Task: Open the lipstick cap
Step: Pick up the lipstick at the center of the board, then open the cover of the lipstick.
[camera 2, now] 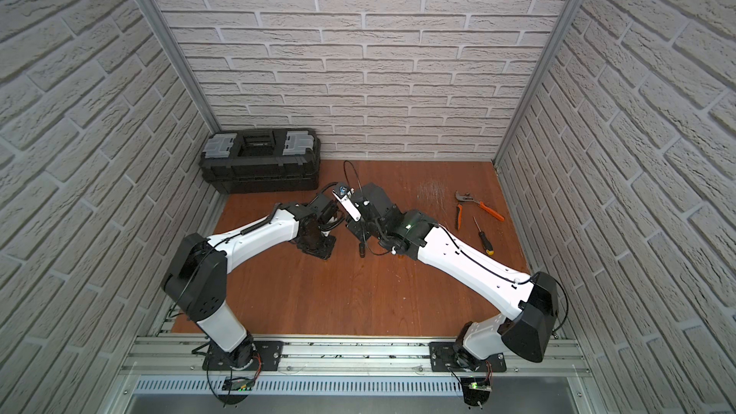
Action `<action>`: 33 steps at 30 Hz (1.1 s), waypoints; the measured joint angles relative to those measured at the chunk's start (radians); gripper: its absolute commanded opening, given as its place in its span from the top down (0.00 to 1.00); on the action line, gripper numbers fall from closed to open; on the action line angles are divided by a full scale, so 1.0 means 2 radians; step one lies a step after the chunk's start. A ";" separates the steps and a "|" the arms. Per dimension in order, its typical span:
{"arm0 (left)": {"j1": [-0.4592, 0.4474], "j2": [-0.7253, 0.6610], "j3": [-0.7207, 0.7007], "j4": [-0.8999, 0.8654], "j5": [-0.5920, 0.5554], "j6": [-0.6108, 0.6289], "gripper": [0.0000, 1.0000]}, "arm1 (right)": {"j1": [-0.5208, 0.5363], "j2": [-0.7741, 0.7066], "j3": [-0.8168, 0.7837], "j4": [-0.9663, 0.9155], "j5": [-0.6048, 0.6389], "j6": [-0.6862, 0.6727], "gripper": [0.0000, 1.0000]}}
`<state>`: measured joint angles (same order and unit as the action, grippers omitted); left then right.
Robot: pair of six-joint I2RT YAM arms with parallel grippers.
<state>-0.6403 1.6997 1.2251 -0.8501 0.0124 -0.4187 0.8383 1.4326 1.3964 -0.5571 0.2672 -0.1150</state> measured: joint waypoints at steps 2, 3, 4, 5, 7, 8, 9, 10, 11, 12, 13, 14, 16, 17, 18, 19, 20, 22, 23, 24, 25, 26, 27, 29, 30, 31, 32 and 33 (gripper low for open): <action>0.001 0.006 0.000 0.001 0.000 0.002 0.64 | 0.000 0.000 0.000 0.000 0.000 0.000 0.63; 0.002 0.008 0.000 0.001 -0.001 0.003 0.64 | 0.000 0.000 0.000 0.000 0.001 0.000 0.63; 0.002 0.010 0.000 0.002 -0.001 0.003 0.66 | 0.000 0.000 0.000 0.000 0.001 0.000 0.63; 0.003 0.012 0.000 0.003 -0.001 0.003 0.67 | 0.000 0.000 0.000 0.000 0.001 0.000 0.63; 0.003 0.014 0.000 0.003 -0.001 0.003 0.70 | 0.000 0.000 0.000 0.000 0.001 0.000 0.63; 0.003 0.014 0.000 0.004 -0.002 0.003 0.71 | 0.000 0.000 0.000 0.000 0.001 0.000 0.63; 0.004 0.014 0.000 0.004 -0.003 0.003 0.73 | 0.000 0.000 0.000 0.000 0.001 0.000 0.63; 0.004 0.014 0.000 0.005 -0.003 0.003 0.75 | 0.000 0.000 0.000 0.000 0.001 0.000 0.63; 0.005 0.014 0.000 0.005 -0.004 0.003 0.77 | 0.000 0.000 0.000 0.000 0.001 0.000 0.63; 0.006 0.014 0.000 0.005 -0.005 0.003 0.79 | 0.000 0.000 0.000 0.000 0.001 0.000 0.63; 0.007 0.014 0.000 0.005 -0.006 0.004 0.79 | 0.000 0.000 0.000 0.000 0.001 0.000 0.63; 0.007 0.014 0.000 0.006 -0.006 0.005 0.80 | 0.000 0.000 0.000 0.000 0.001 0.000 0.63; 0.008 0.014 0.000 0.006 -0.007 0.007 0.84 | 0.000 0.000 0.000 0.000 0.001 0.000 0.63; 0.008 0.014 0.000 0.006 -0.007 0.007 0.85 | 0.000 0.000 0.000 0.000 0.001 0.000 0.63; 0.008 0.014 0.000 0.006 -0.008 0.007 0.86 | 0.000 0.000 0.000 0.000 0.001 0.000 0.63; 0.008 0.014 0.000 0.006 -0.009 0.007 0.87 | 0.000 0.000 0.000 0.000 0.001 0.000 0.63; 0.008 0.014 0.000 0.006 -0.011 0.007 0.87 | 0.000 0.000 0.000 0.000 0.001 0.000 0.63; 0.010 0.013 0.000 0.004 -0.014 0.007 0.88 | 0.000 0.000 0.000 0.000 0.001 0.000 0.64; 0.013 0.011 0.000 0.001 -0.013 0.007 0.88 | 0.000 0.000 0.000 -0.001 0.000 0.000 0.64; 0.016 0.007 0.001 -0.005 -0.012 0.007 0.88 | 0.000 0.000 0.000 -0.001 -0.001 0.000 0.64; 0.023 -0.002 0.003 -0.014 -0.008 0.007 0.87 | 0.000 0.000 0.000 -0.003 -0.002 0.000 0.64; 0.032 -0.014 0.008 -0.025 0.000 0.007 0.87 | 0.001 0.000 0.000 -0.005 -0.004 0.000 0.64; 0.042 -0.029 0.014 -0.034 0.009 0.006 0.87 | 0.001 0.000 0.000 -0.007 -0.008 0.000 0.64; 0.071 -0.068 0.035 -0.053 0.042 0.004 0.87 | 0.002 0.000 0.000 -0.011 -0.025 0.000 0.63; 0.087 -0.089 0.047 -0.059 0.060 0.002 0.87 | 0.003 0.000 0.001 -0.015 -0.037 0.000 0.62; 0.104 -0.109 0.059 -0.064 0.087 0.000 0.87 | 0.005 0.000 0.004 -0.020 -0.052 0.000 0.61; 0.127 -0.133 0.071 -0.066 0.118 -0.003 0.87 | 0.007 0.000 0.009 -0.026 -0.066 -0.001 0.60; 0.145 -0.151 0.079 -0.069 0.145 -0.005 0.87 | 0.011 0.001 0.016 -0.034 -0.078 -0.003 0.60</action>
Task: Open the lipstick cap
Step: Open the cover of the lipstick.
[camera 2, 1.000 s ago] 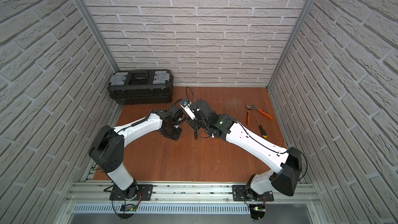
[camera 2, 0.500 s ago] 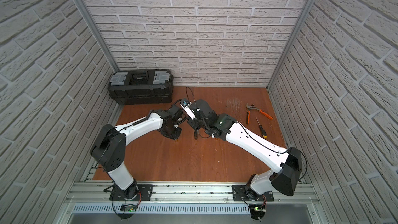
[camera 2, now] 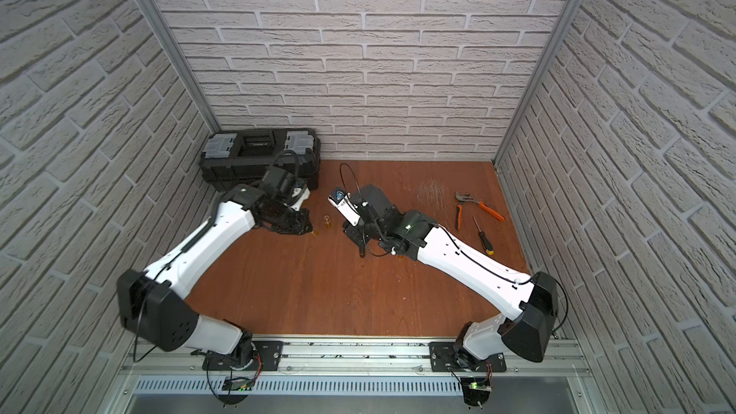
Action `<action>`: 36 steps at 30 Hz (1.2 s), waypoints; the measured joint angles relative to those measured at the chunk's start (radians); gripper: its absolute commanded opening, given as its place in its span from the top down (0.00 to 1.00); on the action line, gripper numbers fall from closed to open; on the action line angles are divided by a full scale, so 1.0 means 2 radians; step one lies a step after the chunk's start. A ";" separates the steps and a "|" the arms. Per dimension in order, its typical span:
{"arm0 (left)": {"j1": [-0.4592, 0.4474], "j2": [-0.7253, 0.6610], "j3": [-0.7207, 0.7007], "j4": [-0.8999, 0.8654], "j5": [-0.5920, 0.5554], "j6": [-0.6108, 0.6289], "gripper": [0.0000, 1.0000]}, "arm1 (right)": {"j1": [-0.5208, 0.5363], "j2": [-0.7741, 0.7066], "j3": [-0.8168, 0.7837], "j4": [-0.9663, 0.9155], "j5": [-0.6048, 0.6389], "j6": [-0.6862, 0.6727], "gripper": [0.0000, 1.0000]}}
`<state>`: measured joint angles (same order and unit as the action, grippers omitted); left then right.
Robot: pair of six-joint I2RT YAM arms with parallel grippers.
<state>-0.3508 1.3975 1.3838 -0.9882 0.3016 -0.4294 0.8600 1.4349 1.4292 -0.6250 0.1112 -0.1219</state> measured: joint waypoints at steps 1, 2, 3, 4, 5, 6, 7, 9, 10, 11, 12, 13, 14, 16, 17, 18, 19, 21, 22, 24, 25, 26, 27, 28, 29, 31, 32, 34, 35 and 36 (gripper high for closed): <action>0.020 -0.020 0.007 -0.003 0.028 -0.005 0.87 | 0.005 0.002 0.011 -0.007 -0.014 -0.003 0.60; 0.039 -0.037 0.012 -0.006 0.053 -0.010 0.87 | 0.010 0.007 0.025 -0.013 -0.028 -0.006 0.60; 0.051 -0.049 0.014 -0.008 0.073 -0.011 0.86 | 0.015 0.012 0.038 -0.017 -0.039 -0.009 0.60; 0.062 -0.062 0.016 -0.013 0.097 -0.015 0.86 | 0.020 0.018 0.051 -0.019 -0.051 -0.012 0.60; 0.070 -0.072 0.016 -0.019 0.120 -0.019 0.86 | 0.025 0.023 0.060 -0.019 -0.060 -0.015 0.60; 0.075 -0.078 0.016 -0.026 0.138 -0.022 0.86 | 0.029 0.027 0.065 -0.019 -0.067 -0.017 0.60; 0.078 -0.084 0.016 -0.031 0.156 -0.024 0.87 | 0.032 0.031 0.069 -0.021 -0.074 -0.020 0.60; 0.080 -0.092 0.010 -0.031 0.184 -0.032 0.86 | 0.036 0.036 0.072 -0.024 -0.085 -0.024 0.60; 0.080 -0.098 0.004 -0.030 0.199 -0.037 0.87 | 0.038 0.041 0.074 -0.027 -0.090 -0.025 0.60; 0.080 -0.102 -0.003 -0.028 0.210 -0.042 0.87 | 0.039 0.044 0.075 -0.028 -0.093 -0.026 0.60; 0.080 -0.108 -0.011 -0.027 0.222 -0.047 0.87 | 0.040 0.050 0.078 -0.031 -0.097 -0.028 0.60; 0.080 -0.113 -0.019 -0.026 0.233 -0.052 0.87 | 0.041 0.056 0.080 -0.031 -0.099 -0.029 0.60; 0.080 -0.117 -0.023 -0.026 0.240 -0.055 0.86 | 0.041 0.060 0.083 -0.033 -0.101 -0.031 0.61; 0.080 -0.125 -0.031 -0.025 0.255 -0.060 0.86 | 0.042 0.068 0.087 -0.033 -0.102 -0.034 0.61; 0.080 -0.127 -0.034 -0.025 0.259 -0.061 0.86 | 0.042 0.071 0.088 -0.033 -0.101 -0.035 0.61; 0.080 -0.130 -0.038 -0.024 0.264 -0.062 0.86 | 0.042 0.073 0.089 -0.033 -0.101 -0.036 0.61; 0.080 -0.133 -0.041 -0.024 0.269 -0.062 0.86 | 0.042 0.075 0.090 -0.033 -0.101 -0.037 0.62; 0.080 -0.137 -0.047 -0.022 0.275 -0.063 0.86 | 0.042 0.082 0.096 -0.033 -0.101 -0.039 0.63; 0.080 -0.137 -0.050 -0.020 0.278 -0.063 0.86 | 0.042 0.087 0.100 -0.033 -0.101 -0.039 0.64; 0.080 -0.137 -0.053 -0.018 0.283 -0.063 0.86 | 0.042 0.094 0.105 -0.031 -0.101 -0.039 0.65; 0.080 -0.137 -0.054 -0.018 0.285 -0.062 0.86 | 0.042 0.097 0.105 -0.029 -0.101 -0.039 0.66; 0.080 -0.136 -0.055 -0.018 0.287 -0.062 0.86 | 0.043 0.099 0.105 -0.029 -0.101 -0.039 0.68; 0.080 -0.136 -0.056 -0.018 0.289 -0.062 0.86 | 0.043 0.100 0.105 -0.029 -0.101 -0.039 0.72; 0.080 -0.136 -0.056 -0.019 0.290 -0.061 0.86 | 0.043 0.101 0.105 -0.028 -0.099 -0.039 0.76; 0.080 -0.136 -0.056 -0.018 0.290 -0.061 0.86 | 0.043 0.102 0.105 -0.028 -0.100 -0.041 0.80; 0.082 -0.133 -0.056 -0.014 0.289 -0.060 0.86 | 0.043 0.104 0.107 -0.031 -0.102 -0.046 0.86; 0.083 -0.132 -0.056 -0.015 0.289 -0.059 0.87 | 0.044 0.105 0.108 -0.034 -0.099 -0.046 0.89; 0.083 -0.130 -0.056 -0.016 0.288 -0.057 0.87 | 0.045 0.106 0.108 -0.034 -0.097 -0.048 0.92; 0.083 -0.128 -0.056 -0.016 0.289 -0.056 0.88 | 0.045 0.106 0.108 -0.034 -0.096 -0.048 0.94; 0.084 -0.127 -0.055 -0.016 0.289 -0.053 0.88 | 0.045 0.106 0.108 -0.034 -0.094 -0.048 0.96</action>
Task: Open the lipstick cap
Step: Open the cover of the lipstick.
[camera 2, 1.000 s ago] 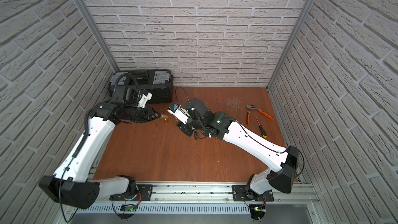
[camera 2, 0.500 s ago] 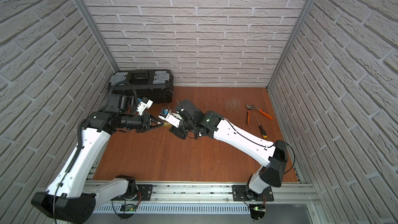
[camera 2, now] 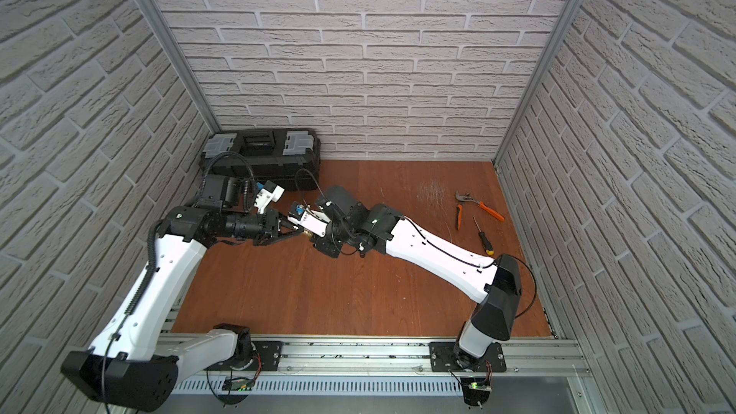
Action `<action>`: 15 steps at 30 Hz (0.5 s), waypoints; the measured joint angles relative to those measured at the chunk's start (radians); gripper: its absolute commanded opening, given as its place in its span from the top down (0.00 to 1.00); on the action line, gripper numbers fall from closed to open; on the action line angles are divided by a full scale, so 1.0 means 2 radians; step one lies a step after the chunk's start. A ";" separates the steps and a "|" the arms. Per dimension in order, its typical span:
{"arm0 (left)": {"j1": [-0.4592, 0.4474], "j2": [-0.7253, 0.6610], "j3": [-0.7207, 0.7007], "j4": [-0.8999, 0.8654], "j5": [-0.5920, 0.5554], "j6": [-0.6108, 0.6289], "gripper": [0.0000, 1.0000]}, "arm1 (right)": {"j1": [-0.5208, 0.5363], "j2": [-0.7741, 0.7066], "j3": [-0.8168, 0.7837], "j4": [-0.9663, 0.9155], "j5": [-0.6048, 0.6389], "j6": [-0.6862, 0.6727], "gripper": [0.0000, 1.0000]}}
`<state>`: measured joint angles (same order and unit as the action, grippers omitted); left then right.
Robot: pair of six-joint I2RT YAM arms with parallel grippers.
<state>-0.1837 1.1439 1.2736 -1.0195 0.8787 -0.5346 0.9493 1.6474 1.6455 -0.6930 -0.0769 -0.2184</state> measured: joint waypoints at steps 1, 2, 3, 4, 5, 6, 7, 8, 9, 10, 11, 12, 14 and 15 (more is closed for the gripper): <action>0.002 0.002 0.002 -0.002 0.000 0.003 0.89 | 0.000 0.000 -0.001 0.001 0.002 0.000 0.97; 0.003 0.005 0.003 -0.004 0.000 0.006 0.89 | 0.000 0.000 -0.002 0.002 0.005 0.000 0.97; 0.005 0.007 0.005 -0.006 0.000 0.010 0.90 | 0.000 0.000 -0.004 0.004 0.009 0.000 0.97; 0.007 0.010 0.006 -0.007 0.001 0.012 0.90 | 0.001 -0.001 -0.006 0.009 0.013 0.000 0.97; 0.011 0.011 0.006 -0.007 0.003 0.014 0.91 | 0.001 -0.001 -0.010 0.014 0.016 0.000 0.97; 0.014 0.012 0.006 -0.008 0.005 0.015 0.91 | 0.002 -0.002 -0.013 0.019 0.019 0.000 0.97; 0.018 0.012 0.006 -0.009 0.007 0.016 0.91 | 0.003 -0.003 -0.017 0.027 0.023 0.000 0.97; 0.024 0.013 0.006 -0.010 0.011 0.016 0.92 | 0.004 -0.004 -0.021 0.035 0.026 -0.001 0.97; 0.029 0.013 0.007 -0.011 0.014 0.017 0.92 | 0.005 -0.005 -0.026 0.044 0.029 -0.001 0.97; 0.034 0.013 0.007 -0.011 0.018 0.017 0.92 | 0.006 -0.008 -0.031 0.051 0.034 0.000 0.97; 0.042 0.013 0.009 -0.011 0.020 0.017 0.92 | 0.006 -0.011 -0.038 0.052 0.041 0.000 0.97; 0.049 0.013 0.011 -0.011 0.021 0.017 0.92 | 0.006 -0.016 -0.047 0.050 0.049 0.000 0.97; 0.066 0.013 0.017 -0.010 0.021 0.017 0.92 | 0.005 -0.023 -0.062 0.044 0.064 0.000 0.97; 0.072 0.013 0.018 -0.010 0.021 0.017 0.92 | 0.004 -0.025 -0.067 0.042 0.070 0.000 0.97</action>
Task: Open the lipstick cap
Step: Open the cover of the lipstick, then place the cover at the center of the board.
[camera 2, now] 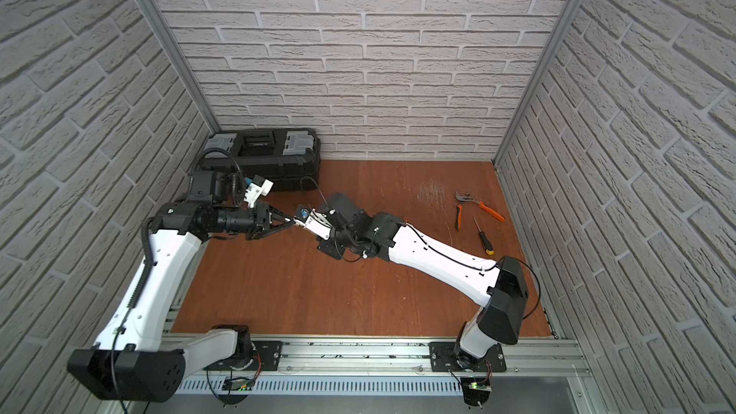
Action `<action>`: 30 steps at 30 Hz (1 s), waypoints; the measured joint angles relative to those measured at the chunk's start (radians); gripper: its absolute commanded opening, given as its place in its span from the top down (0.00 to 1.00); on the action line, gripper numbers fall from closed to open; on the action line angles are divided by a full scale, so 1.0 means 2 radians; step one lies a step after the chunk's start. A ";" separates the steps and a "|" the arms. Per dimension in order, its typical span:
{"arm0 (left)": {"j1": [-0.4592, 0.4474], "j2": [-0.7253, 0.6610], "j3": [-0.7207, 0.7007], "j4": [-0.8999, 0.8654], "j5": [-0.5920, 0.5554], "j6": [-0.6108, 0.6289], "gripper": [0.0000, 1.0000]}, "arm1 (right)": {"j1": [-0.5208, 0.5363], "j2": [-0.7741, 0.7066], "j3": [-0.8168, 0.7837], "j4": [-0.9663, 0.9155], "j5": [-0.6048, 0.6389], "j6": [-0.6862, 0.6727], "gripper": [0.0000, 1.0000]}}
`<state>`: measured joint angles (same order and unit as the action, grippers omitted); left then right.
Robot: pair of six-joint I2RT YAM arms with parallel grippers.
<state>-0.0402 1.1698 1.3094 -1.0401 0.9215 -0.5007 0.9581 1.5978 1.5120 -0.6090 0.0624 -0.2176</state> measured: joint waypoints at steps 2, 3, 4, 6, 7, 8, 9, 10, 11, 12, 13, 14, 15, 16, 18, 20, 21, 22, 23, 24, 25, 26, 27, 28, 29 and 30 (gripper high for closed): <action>0.010 0.000 0.001 0.000 0.000 0.000 0.92 | -0.001 -0.001 -0.006 -0.002 0.012 0.000 0.97; 0.012 0.000 0.001 0.000 -0.001 0.000 0.92 | -0.002 -0.001 -0.007 -0.002 0.017 0.000 0.97; 0.013 0.000 0.001 0.000 -0.008 0.000 0.92 | -0.002 -0.001 -0.007 -0.003 0.021 0.000 0.97; 0.008 0.000 0.001 -0.002 -0.037 0.001 0.89 | -0.002 -0.002 -0.007 -0.003 0.025 0.001 0.97; 0.001 0.000 -0.002 0.000 -0.059 0.001 0.89 | -0.002 -0.002 -0.007 -0.002 0.025 0.001 0.97; -0.011 -0.002 -0.009 0.004 -0.085 0.001 0.89 | -0.002 -0.004 -0.007 -0.002 0.026 0.002 0.97; -0.025 -0.003 -0.020 0.009 -0.111 0.000 0.90 | -0.002 -0.005 -0.007 -0.002 0.026 0.002 0.97; -0.043 -0.005 -0.036 0.015 -0.143 -0.002 0.89 | -0.002 -0.007 -0.007 -0.002 0.027 0.002 0.97; -0.064 -0.005 -0.056 0.020 -0.176 -0.005 0.89 | -0.002 -0.010 -0.007 -0.002 0.027 0.002 0.97; -0.084 -0.005 -0.076 0.030 -0.208 -0.009 0.89 | -0.002 -0.012 -0.007 -0.001 0.028 0.002 0.97; -0.102 -0.005 -0.099 0.040 -0.239 -0.014 0.89 | -0.002 -0.015 -0.007 -0.001 0.029 0.002 0.97; -0.122 -0.005 -0.125 0.057 -0.270 -0.019 0.89 | -0.002 -0.018 -0.007 0.000 0.029 0.002 0.97; -0.136 -0.005 -0.146 0.070 -0.292 -0.025 0.89 | -0.002 -0.020 -0.007 0.000 0.030 0.002 0.97; -0.151 -0.004 -0.169 0.084 -0.319 -0.031 0.89 | -0.002 -0.023 -0.007 0.000 0.031 0.002 0.97; -0.175 0.001 -0.205 0.110 -0.363 -0.040 0.89 | -0.002 -0.029 -0.007 0.000 0.034 0.003 0.97; -0.190 0.013 -0.230 0.136 -0.398 -0.044 0.89 | -0.001 -0.033 -0.007 -0.001 0.038 0.003 0.97; -0.196 0.021 -0.236 0.147 -0.411 -0.046 0.89 | -0.001 -0.033 -0.007 -0.001 0.039 0.003 0.97; -0.202 0.033 -0.241 0.158 -0.423 -0.047 0.89 | -0.001 -0.034 -0.007 -0.001 0.040 0.004 0.97; -0.207 0.045 -0.242 0.169 -0.434 -0.047 0.89 | -0.001 -0.034 -0.007 -0.001 0.041 0.005 0.97; -0.211 0.056 -0.242 0.178 -0.443 -0.047 0.89 | -0.001 -0.034 -0.007 -0.002 0.042 0.006 0.97; -0.214 0.068 -0.242 0.190 -0.452 -0.047 0.89 | -0.001 -0.034 -0.007 -0.003 0.044 0.006 0.97; -0.217 0.079 -0.242 0.200 -0.460 -0.047 0.89 | -0.001 -0.034 -0.007 -0.005 0.046 0.006 0.97; -0.220 0.088 -0.242 0.209 -0.466 -0.047 0.89 | -0.001 -0.034 -0.007 -0.005 0.047 0.007 0.97; -0.222 0.097 -0.242 0.217 -0.472 -0.046 0.89 | -0.001 -0.034 -0.007 -0.006 0.049 0.008 0.97; -0.224 0.103 -0.242 0.224 -0.476 -0.045 0.88 | -0.001 -0.034 -0.007 -0.006 0.050 0.009 0.97; -0.225 0.109 -0.242 0.229 -0.480 -0.043 0.88 | -0.001 -0.034 -0.007 -0.006 0.051 0.010 0.97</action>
<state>-0.4896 1.3880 0.8253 -0.5812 -0.0387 -0.5877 0.9562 1.5295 1.4975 -0.6216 0.1646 -0.1982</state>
